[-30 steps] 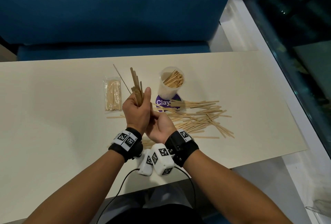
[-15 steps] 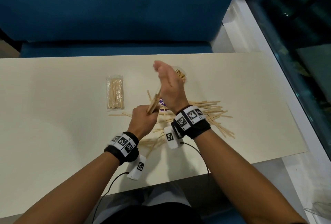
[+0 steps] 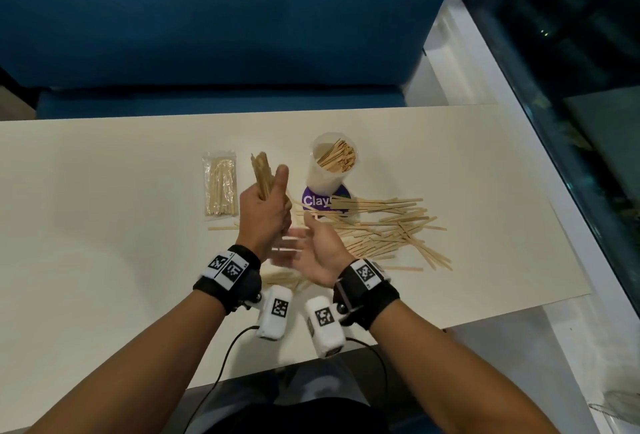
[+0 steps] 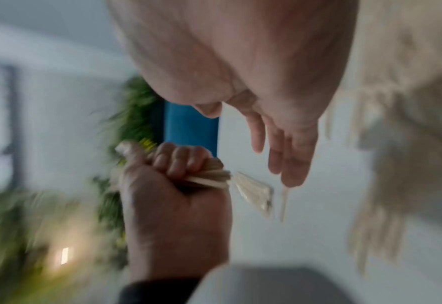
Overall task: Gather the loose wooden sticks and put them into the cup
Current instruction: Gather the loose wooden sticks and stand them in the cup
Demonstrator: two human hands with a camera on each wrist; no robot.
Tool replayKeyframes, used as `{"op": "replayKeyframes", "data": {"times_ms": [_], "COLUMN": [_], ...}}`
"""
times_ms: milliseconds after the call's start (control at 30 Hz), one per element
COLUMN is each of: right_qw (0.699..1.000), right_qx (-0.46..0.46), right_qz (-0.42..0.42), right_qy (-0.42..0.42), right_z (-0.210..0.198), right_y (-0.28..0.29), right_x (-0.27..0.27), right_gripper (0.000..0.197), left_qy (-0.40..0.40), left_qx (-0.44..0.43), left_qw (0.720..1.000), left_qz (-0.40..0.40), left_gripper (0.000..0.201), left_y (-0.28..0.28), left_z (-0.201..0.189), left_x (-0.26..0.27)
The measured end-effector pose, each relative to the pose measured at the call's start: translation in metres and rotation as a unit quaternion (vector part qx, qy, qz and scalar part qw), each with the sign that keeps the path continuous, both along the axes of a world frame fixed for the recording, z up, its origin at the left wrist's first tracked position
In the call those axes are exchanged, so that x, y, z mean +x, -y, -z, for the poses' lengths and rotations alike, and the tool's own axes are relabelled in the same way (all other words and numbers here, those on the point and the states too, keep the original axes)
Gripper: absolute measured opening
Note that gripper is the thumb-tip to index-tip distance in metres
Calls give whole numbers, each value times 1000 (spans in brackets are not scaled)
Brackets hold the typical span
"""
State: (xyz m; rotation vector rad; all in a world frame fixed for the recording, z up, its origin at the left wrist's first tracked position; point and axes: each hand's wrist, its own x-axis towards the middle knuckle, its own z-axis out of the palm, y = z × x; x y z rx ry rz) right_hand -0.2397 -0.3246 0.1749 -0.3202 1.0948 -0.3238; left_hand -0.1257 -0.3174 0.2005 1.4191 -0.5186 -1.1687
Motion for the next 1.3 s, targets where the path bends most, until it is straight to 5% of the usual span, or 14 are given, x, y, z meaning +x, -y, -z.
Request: {"op": "replayKeyframes", "data": {"times_ms": [133,267,333,400,533,633,700,900,1067,1300], "right_qw": [977,979,997,984,805,663,635,616,716,744], "right_qx": [101,103,26,-159,-549,-654,-675,-697,-634,-576], "right_qz": [136,119,41,-21,-161,-310,-324,-307,-202,-182], "right_qy": [130,129,60,-79,-157,-189,-191,-203,-213,-285], "right_z": [-8,-16,-23,-31,-49,-49,-45,-41,-51,-71], "right_y": [-5,-2,0,7,28,35,33,30,38,74], "right_x": [-1,1,2,-2,-18,-22,-25,-29,-39,-58], "right_gripper": [57,66,71,69,45,19,15,18,13,15], "left_qy": [50,137,165,184,294,345,362,439,450,548], "left_qx": [-34,-25,-8,22,56,76,98,179,128,114], "left_qw": [998,990,986,982,930,895,884,831,847,799], "left_qz": [-26,-31,-19,31,211,274,280,289,252,220], "left_gripper": [52,63,58,53,33,23,35,29,42,36], "left_y": [-1,-6,-8,-12,-19,-17,-13,-7,0,22], "left_z": [3,11,12,18,30,29,26,18,13,4], "left_x": [-11,-15,-15,-11,1,8,12,2,-5,-12]}}
